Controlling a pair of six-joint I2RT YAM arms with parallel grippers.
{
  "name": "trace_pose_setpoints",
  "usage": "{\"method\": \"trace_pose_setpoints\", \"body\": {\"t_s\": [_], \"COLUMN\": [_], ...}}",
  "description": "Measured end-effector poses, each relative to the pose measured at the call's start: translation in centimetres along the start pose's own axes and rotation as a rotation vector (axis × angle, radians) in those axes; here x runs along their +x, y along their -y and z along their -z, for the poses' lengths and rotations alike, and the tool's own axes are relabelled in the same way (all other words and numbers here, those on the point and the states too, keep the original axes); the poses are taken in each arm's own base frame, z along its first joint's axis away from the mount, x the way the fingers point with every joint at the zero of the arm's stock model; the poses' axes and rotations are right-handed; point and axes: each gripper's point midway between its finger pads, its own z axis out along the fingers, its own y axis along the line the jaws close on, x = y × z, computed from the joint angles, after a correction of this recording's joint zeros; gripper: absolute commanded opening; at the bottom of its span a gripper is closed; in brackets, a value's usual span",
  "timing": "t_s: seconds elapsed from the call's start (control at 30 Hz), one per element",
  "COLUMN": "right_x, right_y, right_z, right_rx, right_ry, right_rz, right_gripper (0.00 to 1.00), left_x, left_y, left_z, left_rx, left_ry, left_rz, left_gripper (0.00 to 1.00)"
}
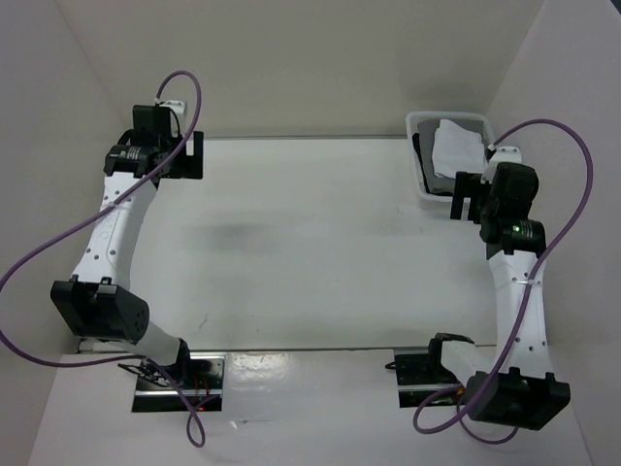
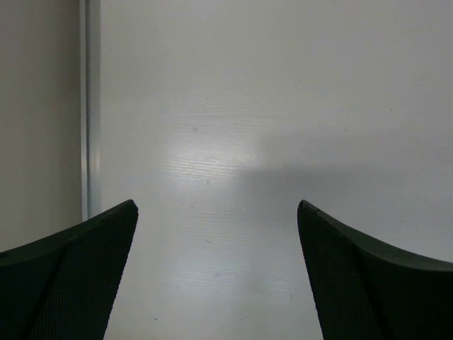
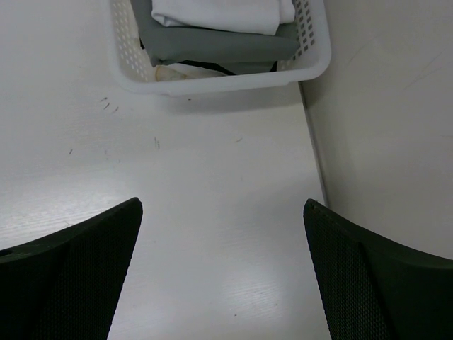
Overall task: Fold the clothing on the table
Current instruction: Grab the skirt from the pile
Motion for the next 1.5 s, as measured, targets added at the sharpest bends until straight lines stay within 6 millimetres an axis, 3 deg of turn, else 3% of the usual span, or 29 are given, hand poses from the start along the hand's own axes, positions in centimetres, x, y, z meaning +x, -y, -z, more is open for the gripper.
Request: {"method": "trace_pose_setpoints", "body": {"t_s": [0.13, 0.37, 0.47, 0.6, 0.83, 1.27, 1.5], "right_x": [1.1, 4.0, 4.5, 3.0, 0.0, 1.6, 0.3], "right_y": [-0.5, -1.7, -1.9, -2.0, -2.4, -3.6, -3.7], "right_z": [-2.4, -9.5, -11.5, -13.9, -18.6, -25.2, -26.1], "right_rx": [-0.013, -0.032, -0.031, -0.029, -0.030, -0.042, -0.042], "right_ry": [-0.073, -0.249, -0.284, -0.275, -0.235, -0.304, -0.293], "right_rz": [0.007, 0.023, 0.030, 0.030, 0.021, 0.036, 0.039], "right_gripper": [0.99, 0.94, 0.94, 0.93, 0.89, 0.79, 0.74], "left_x": [1.6, 8.2, 9.7, 9.2, 8.9, 9.9, 9.9], "left_y": [0.3, 0.3, 0.1, -0.4, -0.8, -0.9, -0.9], "left_z": [-0.4, -0.5, 0.4, 1.7, 2.0, 0.3, -0.6], "left_rx": [0.004, 0.006, 0.003, -0.012, -0.034, -0.056, -0.062], "left_ry": [-0.031, -0.155, -0.165, -0.122, -0.107, -0.165, -0.182], "left_rz": [-0.012, -0.054, -0.059, -0.055, -0.055, -0.071, -0.075], "left_gripper": [0.99, 0.99, 0.99, 0.99, 0.99, 0.99, 0.99]}}
